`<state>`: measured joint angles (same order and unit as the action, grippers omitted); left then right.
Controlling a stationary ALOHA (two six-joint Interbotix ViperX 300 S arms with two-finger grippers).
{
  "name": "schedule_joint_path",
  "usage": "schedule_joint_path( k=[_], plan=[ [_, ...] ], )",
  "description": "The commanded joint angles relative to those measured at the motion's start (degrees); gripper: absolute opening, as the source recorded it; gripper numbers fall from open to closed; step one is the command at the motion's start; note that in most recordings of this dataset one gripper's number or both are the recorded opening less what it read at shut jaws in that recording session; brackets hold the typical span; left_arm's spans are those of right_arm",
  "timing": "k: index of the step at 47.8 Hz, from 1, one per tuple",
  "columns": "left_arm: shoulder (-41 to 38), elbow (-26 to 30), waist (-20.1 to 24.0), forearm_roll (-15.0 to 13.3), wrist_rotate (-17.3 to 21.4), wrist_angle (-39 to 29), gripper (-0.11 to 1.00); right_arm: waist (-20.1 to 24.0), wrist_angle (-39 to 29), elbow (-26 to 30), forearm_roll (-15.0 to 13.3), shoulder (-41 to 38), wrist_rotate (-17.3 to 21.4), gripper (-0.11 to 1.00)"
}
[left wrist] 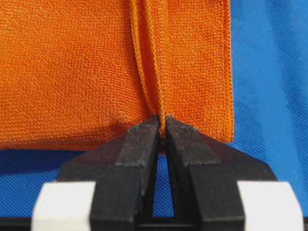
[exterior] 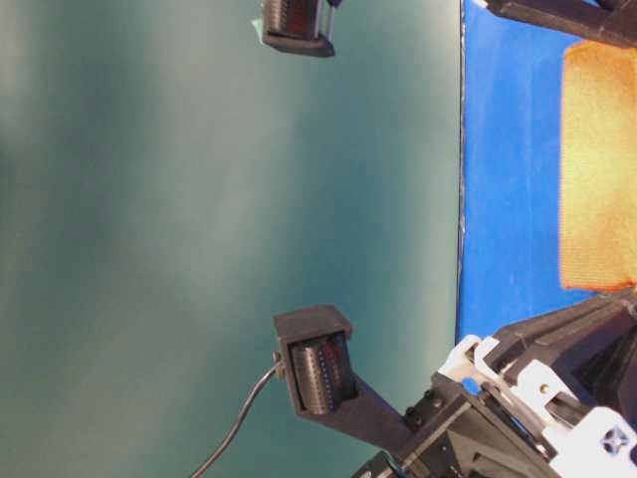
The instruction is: Fold the orange towel.
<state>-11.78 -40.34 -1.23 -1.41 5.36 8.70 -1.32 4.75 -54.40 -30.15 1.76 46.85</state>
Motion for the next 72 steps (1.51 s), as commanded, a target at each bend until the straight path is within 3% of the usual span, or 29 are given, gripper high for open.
schedule_joint_path(
  k=[1, 3, 6, 12, 15, 20, 30, 37, 58, 72],
  plan=[
    [0.7, 0.53, 0.0, -0.09, 0.0, 0.44, 0.03, 0.53, 0.44, 0.97, 0.79, 0.44, 0.09, 0.04],
    [0.79, 0.53, 0.0, -0.09, 0.0, 0.53, 0.05, 0.88, 0.53, 1.23, 0.88, 0.35, 0.09, 0.11],
    [0.79, 0.53, -0.18, -0.09, 0.0, 0.44, 0.14, 1.67, 0.53, 1.76, 0.88, 0.18, 0.0, 0.31],
    [1.49, 0.26, -0.26, -0.09, 0.18, -0.18, 0.44, 3.08, -0.62, 3.08, 0.88, 0.7, 0.0, 0.64],
    [2.72, 0.18, -0.26, -0.09, 0.53, -1.23, 0.6, 3.69, -2.37, 3.78, 0.88, 1.93, -0.09, 0.67],
    [6.77, 0.0, -0.26, -0.09, 0.09, -5.27, 0.75, 4.75, -7.65, 4.48, 0.79, 5.89, -0.09, 0.61],
    [18.63, -1.41, -1.23, -0.09, 0.18, -14.77, 0.74, 5.98, -18.46, 4.57, 0.53, 18.02, -0.62, 0.62],
    [27.33, -4.83, -1.41, -0.09, 0.18, -16.7, 0.72, 6.06, -22.32, 2.99, 0.09, 26.54, -0.7, 0.62],
    [57.48, -20.92, 0.62, -0.09, 0.18, -13.45, 0.72, 5.98, -23.38, -7.38, -7.03, 50.19, -0.79, 0.61],
    [70.49, -29.53, 3.43, -0.09, 0.0, -13.18, 0.72, 4.31, -23.03, -15.56, -7.73, 60.64, -0.62, 0.61]
  ],
)
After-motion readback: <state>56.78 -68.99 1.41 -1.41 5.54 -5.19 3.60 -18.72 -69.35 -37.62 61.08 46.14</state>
